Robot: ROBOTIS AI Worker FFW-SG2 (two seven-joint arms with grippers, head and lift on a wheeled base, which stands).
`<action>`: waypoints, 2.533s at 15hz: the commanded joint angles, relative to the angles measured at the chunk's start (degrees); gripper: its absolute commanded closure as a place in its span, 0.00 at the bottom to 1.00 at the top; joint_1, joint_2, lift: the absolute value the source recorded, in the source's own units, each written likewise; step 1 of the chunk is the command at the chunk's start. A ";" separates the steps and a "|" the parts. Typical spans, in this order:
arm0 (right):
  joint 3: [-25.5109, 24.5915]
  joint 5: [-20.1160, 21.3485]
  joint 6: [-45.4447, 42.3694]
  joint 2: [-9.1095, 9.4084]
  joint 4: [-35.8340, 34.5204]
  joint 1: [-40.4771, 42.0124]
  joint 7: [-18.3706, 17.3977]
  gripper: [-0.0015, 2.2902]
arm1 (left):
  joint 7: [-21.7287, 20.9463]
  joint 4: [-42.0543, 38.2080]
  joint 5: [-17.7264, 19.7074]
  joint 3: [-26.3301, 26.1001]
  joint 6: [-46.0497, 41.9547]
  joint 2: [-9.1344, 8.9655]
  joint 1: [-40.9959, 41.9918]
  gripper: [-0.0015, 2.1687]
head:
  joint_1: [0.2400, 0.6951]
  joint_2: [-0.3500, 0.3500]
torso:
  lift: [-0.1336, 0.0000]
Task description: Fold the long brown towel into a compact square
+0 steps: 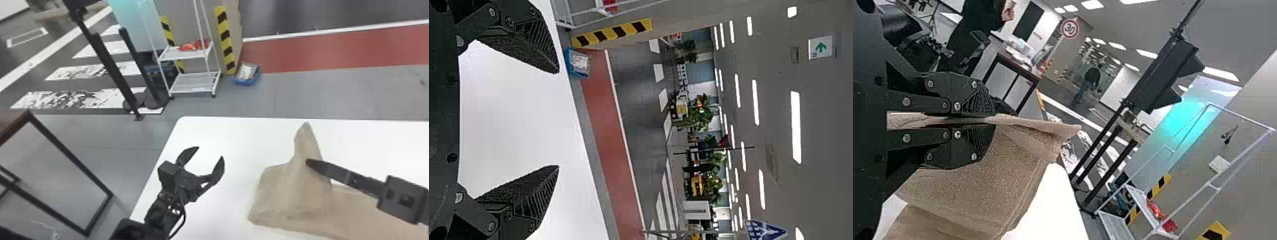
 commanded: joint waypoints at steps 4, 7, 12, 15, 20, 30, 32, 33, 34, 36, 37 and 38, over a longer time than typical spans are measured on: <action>-7.92 -0.05 4.40 0.14 3.52 0.82 3.93 0.46 | 0.00 -0.54 -2.18 -0.30 1.77 -1.12 0.76 0.11 | 1.00 0.86 | 1.00; -10.12 -0.58 6.68 0.14 3.70 0.91 6.13 0.46 | 0.00 -1.33 -2.97 -0.30 2.65 -1.47 1.20 0.11 | 1.00 0.83 | 1.00; -10.91 0.74 10.90 -1.67 11.08 -6.39 11.49 0.46 | -0.09 -3.61 -4.81 -0.65 4.58 -3.06 3.05 0.11 | 1.00 0.80 | 1.00; -11.43 3.46 10.20 -2.99 16.36 -9.90 16.33 0.46 | -0.09 -4.23 -5.52 -0.65 5.28 -3.06 3.49 0.11 | 1.00 0.76 | 1.00; -5.90 3.29 9.67 -2.03 18.55 -14.65 17.73 0.46 | 0.00 -4.23 -6.05 -1.53 7.22 -3.67 3.05 0.11 | 1.00 0.74 | 1.00; 7.20 11.46 -10.02 0.14 33.67 -24.05 24.85 0.46 | 0.00 -1.06 -1.83 1.63 5.81 -2.35 0.06 0.11 | 1.00 0.93 | 1.00; 6.94 12.25 -10.19 0.14 38.68 -26.16 28.81 0.46 | 0.00 -0.19 -1.83 1.46 5.81 -2.53 -0.47 0.11 | 1.00 0.95 | 1.00; 6.94 11.99 -12.30 0.14 39.65 -26.60 30.30 0.46 | 0.09 0.61 -1.91 1.28 5.81 -2.70 -1.17 0.11 | 1.00 0.95 | 1.00; 7.20 11.37 -14.06 0.14 40.61 -27.39 31.53 0.46 | 0.09 1.31 -2.00 0.93 5.81 -2.97 -1.70 0.11 | 1.00 0.95 | 1.00; 7.99 12.08 -14.94 0.14 43.78 -29.85 33.73 0.46 | 0.26 1.92 -1.83 0.40 5.81 -3.06 -2.23 0.11 | 1.00 0.94 | 1.00; 8.61 12.43 -15.82 0.14 45.10 -30.56 34.08 0.46 | 0.44 2.28 -1.83 0.32 5.81 -3.06 -2.40 0.11 | 1.00 0.93 | 1.00; 9.04 13.22 -16.52 0.14 46.33 -31.08 35.05 0.46 | 0.44 2.36 -1.74 0.32 5.81 -3.06 -2.49 0.11 | 1.00 0.93 | 1.00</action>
